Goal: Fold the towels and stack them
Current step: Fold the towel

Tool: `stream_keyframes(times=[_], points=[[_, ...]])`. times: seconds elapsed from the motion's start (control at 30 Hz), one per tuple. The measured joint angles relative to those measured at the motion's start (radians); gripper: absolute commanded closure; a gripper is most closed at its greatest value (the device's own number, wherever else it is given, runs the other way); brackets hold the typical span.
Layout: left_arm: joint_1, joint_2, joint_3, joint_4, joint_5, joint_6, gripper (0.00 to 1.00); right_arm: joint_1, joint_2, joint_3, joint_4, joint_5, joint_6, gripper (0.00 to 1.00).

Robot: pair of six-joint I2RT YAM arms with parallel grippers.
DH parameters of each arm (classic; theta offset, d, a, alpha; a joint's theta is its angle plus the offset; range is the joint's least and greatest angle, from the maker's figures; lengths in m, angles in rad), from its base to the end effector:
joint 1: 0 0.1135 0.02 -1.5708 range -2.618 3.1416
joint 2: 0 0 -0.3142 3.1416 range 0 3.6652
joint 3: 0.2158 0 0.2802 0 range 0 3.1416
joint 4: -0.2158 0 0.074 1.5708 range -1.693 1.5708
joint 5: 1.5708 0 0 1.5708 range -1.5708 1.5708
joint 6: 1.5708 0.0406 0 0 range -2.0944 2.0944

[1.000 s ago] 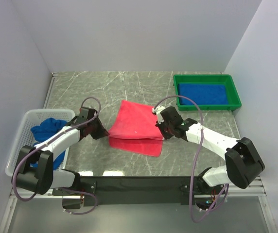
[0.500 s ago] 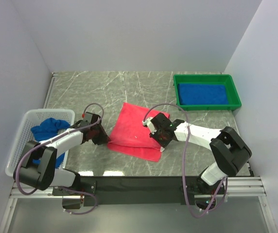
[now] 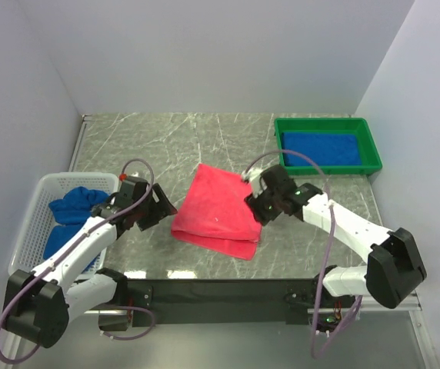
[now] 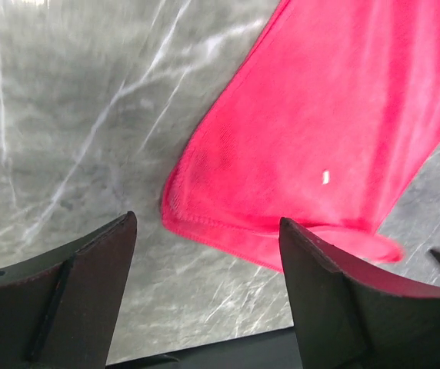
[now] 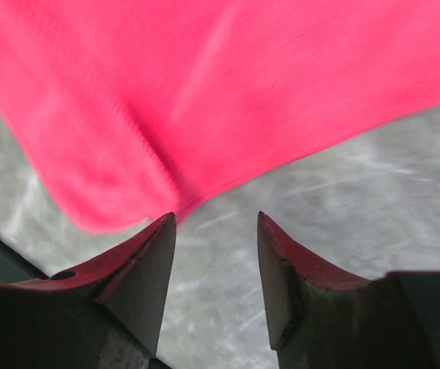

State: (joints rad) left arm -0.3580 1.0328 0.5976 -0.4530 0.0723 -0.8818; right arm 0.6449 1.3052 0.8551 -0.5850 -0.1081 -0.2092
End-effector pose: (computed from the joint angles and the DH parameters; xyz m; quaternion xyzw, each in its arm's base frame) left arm 0.1907 -0.0745 0.2335 -0.2321 0.9127 -0.2220 0.2525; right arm 0.2119 0.1649 0.2533 -0.4118 0.8705 0.1080 0.2468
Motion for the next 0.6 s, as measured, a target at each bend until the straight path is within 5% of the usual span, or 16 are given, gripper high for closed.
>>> stream_keyframes(times=[0.23,0.6], points=[[-0.004,0.109,0.184,-0.014,-0.018,0.078,0.27,-0.213,0.025,0.041,0.177,-0.016,0.197,0.41],[-0.075,0.650,0.604,0.056,-0.021,0.138,0.54,-0.273,0.264,0.087,0.354,0.048,0.391,0.75]])
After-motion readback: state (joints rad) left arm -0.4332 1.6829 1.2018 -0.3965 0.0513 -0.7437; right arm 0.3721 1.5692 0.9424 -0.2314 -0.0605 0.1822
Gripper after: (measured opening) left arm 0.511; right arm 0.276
